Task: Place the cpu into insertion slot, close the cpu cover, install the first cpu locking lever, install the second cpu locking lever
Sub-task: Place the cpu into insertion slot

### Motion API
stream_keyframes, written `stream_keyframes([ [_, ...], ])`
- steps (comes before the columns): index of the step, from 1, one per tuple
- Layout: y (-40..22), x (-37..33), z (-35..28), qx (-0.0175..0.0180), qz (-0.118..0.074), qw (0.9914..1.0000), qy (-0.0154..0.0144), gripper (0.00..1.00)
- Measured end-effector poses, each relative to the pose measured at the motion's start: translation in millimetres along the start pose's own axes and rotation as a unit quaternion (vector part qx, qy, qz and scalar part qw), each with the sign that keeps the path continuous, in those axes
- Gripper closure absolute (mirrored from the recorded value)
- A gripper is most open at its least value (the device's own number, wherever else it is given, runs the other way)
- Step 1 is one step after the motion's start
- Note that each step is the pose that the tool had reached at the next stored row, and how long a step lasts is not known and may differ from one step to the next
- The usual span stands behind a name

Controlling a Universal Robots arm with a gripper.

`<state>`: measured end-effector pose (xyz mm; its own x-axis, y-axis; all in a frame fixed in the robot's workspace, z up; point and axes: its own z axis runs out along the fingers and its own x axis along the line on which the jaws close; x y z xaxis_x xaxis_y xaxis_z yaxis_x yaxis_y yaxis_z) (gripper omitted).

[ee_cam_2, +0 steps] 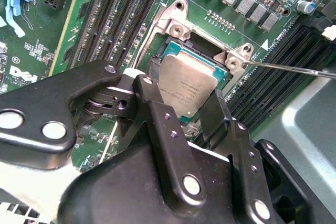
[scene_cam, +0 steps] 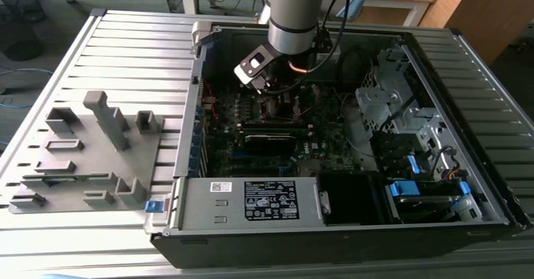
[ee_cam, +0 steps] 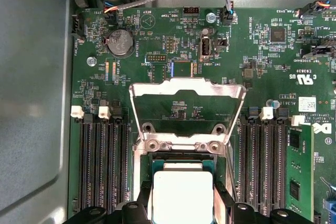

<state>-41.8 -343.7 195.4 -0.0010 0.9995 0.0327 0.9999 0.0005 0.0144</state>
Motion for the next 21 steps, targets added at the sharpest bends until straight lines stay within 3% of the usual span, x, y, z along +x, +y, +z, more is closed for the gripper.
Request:
stream_keyframes([
  [21, 0.6, -0.1, 1.2, -0.0001, 0.004, 0.99999, -0.0001, 0.46],
])
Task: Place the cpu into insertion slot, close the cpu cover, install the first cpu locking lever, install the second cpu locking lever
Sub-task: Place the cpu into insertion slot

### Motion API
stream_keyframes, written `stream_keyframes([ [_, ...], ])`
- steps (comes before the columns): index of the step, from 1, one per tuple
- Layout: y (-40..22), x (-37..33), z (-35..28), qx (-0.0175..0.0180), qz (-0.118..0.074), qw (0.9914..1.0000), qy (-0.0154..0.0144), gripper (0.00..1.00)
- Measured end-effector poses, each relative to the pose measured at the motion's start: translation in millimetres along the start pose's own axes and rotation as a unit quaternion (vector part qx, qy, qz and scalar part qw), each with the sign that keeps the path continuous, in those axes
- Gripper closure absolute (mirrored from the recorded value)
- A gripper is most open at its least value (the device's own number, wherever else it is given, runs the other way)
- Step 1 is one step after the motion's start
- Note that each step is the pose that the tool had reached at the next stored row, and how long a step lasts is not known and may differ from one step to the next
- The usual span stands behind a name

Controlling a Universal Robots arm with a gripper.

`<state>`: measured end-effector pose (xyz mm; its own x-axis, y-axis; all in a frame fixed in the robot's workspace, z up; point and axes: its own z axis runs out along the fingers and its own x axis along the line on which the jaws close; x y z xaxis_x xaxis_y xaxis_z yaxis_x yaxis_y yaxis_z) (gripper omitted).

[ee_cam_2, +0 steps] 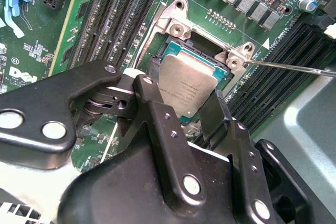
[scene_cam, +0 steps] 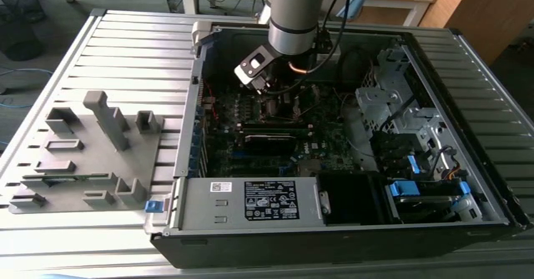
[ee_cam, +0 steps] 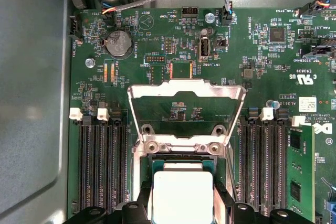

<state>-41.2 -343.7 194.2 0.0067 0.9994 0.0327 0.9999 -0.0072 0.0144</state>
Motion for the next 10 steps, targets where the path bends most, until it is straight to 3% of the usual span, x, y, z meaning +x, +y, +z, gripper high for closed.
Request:
stream_keyframes([
  [10, 0.3, 0.1, -1.0, 0.0000, 0.000, 1.00000, 0.0002, 0.46],
])
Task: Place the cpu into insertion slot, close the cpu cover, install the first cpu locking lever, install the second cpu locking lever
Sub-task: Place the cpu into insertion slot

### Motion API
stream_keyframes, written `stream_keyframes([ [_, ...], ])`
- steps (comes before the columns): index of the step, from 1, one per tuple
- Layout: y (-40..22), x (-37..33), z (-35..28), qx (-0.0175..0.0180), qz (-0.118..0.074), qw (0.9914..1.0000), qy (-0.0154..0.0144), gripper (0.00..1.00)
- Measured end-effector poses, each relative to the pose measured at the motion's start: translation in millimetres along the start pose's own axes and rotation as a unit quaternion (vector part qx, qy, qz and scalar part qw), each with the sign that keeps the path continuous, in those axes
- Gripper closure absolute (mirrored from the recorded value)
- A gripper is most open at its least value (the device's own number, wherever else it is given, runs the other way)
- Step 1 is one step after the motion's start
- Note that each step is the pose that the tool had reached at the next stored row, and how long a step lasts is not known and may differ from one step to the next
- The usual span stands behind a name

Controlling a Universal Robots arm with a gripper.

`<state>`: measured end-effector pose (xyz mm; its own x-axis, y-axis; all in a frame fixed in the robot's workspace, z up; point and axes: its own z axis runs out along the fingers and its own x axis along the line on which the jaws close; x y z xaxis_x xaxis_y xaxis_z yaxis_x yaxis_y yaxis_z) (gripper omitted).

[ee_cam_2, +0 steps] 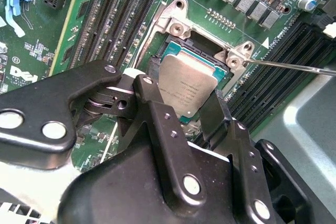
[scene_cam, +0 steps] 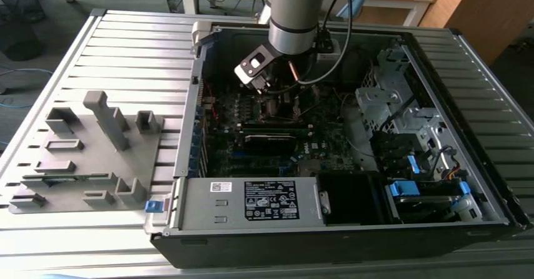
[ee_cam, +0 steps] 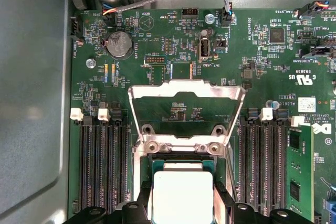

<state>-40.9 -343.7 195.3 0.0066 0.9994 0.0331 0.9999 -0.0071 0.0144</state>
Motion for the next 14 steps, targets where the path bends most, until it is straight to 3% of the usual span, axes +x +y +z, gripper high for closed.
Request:
stream_keyframes([
  [14, 0.5, -0.1, 2.7, 0.0001, 0.000, 1.00000, -0.0001, 0.46],
])
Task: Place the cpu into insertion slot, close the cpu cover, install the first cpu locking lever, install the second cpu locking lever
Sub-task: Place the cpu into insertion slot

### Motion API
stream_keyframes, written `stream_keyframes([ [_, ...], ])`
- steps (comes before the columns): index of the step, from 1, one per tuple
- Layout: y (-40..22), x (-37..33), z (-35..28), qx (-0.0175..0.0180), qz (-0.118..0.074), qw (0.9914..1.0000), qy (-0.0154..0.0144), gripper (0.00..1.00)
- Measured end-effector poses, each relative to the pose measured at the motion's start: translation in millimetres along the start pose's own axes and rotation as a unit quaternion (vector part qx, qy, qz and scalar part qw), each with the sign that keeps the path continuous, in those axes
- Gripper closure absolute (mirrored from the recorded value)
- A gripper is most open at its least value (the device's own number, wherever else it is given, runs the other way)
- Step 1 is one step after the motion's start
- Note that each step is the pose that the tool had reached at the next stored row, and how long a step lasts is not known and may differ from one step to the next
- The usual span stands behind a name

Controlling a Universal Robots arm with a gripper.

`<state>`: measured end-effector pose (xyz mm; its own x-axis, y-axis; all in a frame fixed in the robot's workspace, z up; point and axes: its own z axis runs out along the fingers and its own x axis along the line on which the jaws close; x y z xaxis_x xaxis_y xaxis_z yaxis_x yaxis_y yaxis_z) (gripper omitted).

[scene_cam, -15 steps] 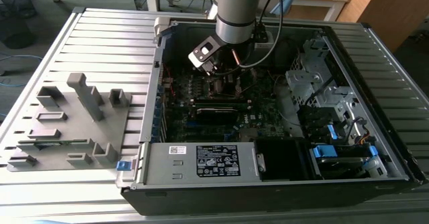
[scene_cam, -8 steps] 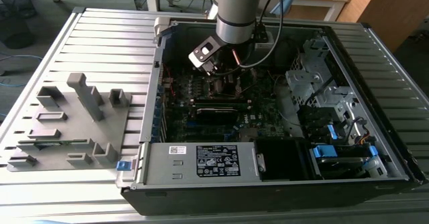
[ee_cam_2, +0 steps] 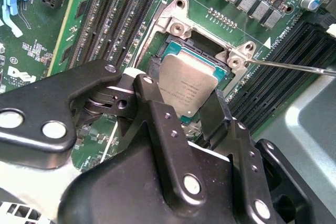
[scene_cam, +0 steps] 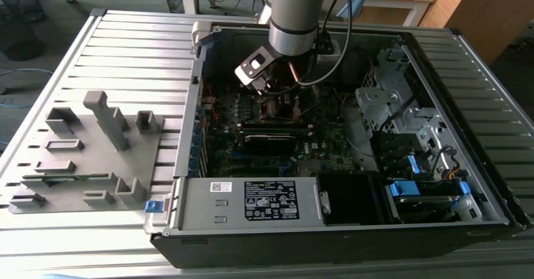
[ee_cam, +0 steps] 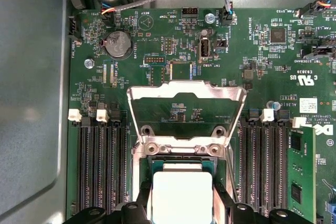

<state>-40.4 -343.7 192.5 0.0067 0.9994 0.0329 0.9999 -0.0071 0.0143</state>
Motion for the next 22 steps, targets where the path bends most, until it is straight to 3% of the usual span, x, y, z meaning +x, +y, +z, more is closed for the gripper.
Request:
stream_keyframes([
  [11, 0.1, 0.1, 0.5, -0.0003, 0.000, 1.00000, 0.0005, 0.45],
  [14, 0.0, 0.0, 0.3, -0.0001, 0.000, 1.00000, 0.0002, 0.33],
  [17, 0.0, 0.0, 0.1, 0.0000, 0.000, 1.00000, 0.0001, 0.33],
  [22, 0.1, 0.2, -5.9, -0.0001, 0.000, 1.00000, 0.0001, 0.33],
])
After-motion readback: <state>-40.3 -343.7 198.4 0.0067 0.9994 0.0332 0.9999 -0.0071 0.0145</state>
